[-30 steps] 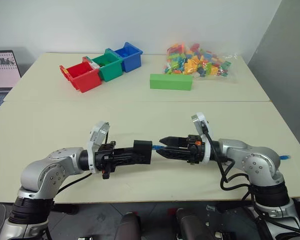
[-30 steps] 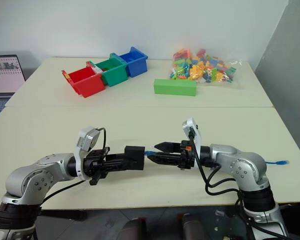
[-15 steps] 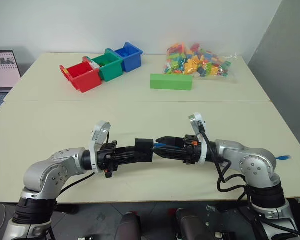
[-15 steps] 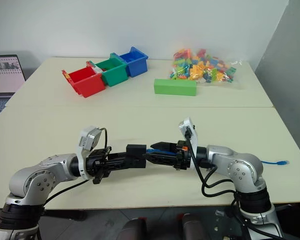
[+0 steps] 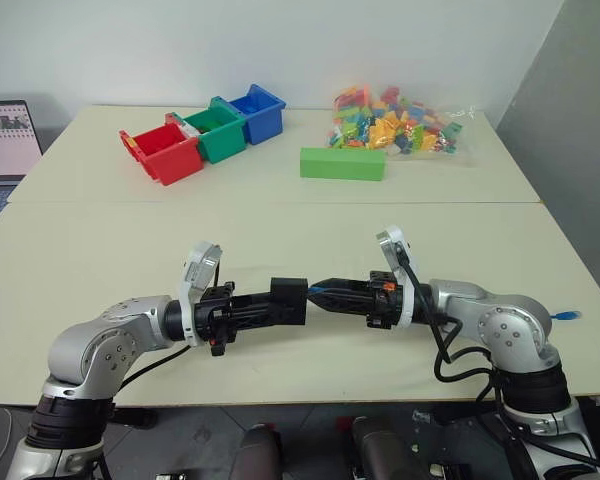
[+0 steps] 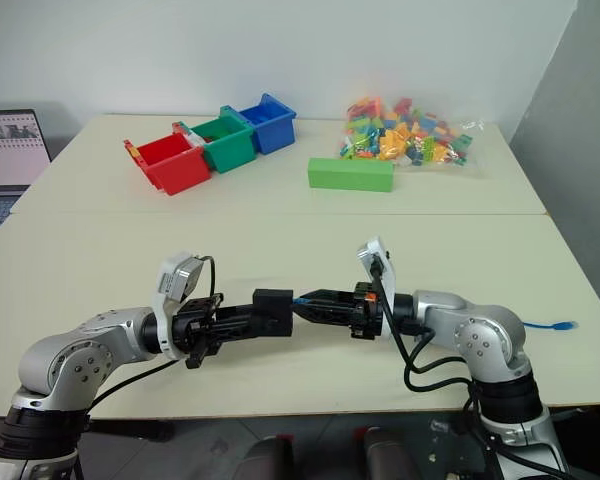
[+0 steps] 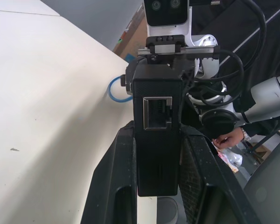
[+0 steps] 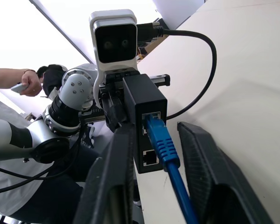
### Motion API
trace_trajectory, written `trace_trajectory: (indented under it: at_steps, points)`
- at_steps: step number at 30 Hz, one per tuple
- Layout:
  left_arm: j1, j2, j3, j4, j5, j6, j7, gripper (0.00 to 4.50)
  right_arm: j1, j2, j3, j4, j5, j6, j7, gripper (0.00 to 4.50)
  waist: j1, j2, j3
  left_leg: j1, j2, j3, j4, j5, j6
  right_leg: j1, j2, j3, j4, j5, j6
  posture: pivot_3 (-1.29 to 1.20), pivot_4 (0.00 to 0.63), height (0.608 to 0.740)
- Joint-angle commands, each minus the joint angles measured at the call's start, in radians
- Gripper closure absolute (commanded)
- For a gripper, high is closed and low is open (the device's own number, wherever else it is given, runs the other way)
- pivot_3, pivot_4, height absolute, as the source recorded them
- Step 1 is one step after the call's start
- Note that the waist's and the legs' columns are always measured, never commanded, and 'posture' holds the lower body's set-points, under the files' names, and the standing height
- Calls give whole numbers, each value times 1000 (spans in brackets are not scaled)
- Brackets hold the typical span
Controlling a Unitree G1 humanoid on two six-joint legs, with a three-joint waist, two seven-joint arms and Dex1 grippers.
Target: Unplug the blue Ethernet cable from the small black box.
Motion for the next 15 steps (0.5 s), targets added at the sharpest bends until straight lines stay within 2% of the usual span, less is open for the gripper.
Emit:
trace_trajectory:
  at_steps: [1,4,9,15]
  points:
    - [-2,2,29,-35,-26,-9,-9,3707,-20,-9,0,-15,18,-1,20,3954,0,0,0,0,0,0,0,0,0,0,0,0,0,0,0,0,150,740]
    - [-2,2,28,-35,-27,-9,-15,3707,-24,-11,1,-13,19,3,30,4405,0,0,0,0,0,0,0,0,0,0,0,0,0,0,0,0,150,740]
    - [-2,2,27,-32,-28,-10,-21,3707,-32,-18,5,-10,22,15,42,4405,0,0,0,0,0,0,0,0,0,0,0,0,0,0,0,0,150,740]
    - [14,15,70,0,-16,-27,-11,3707,-15,-81,-13,13,-5,16,72,4407,0,0,0,0,0,0,0,0,0,0,0,0,0,0,0,0,150,740]
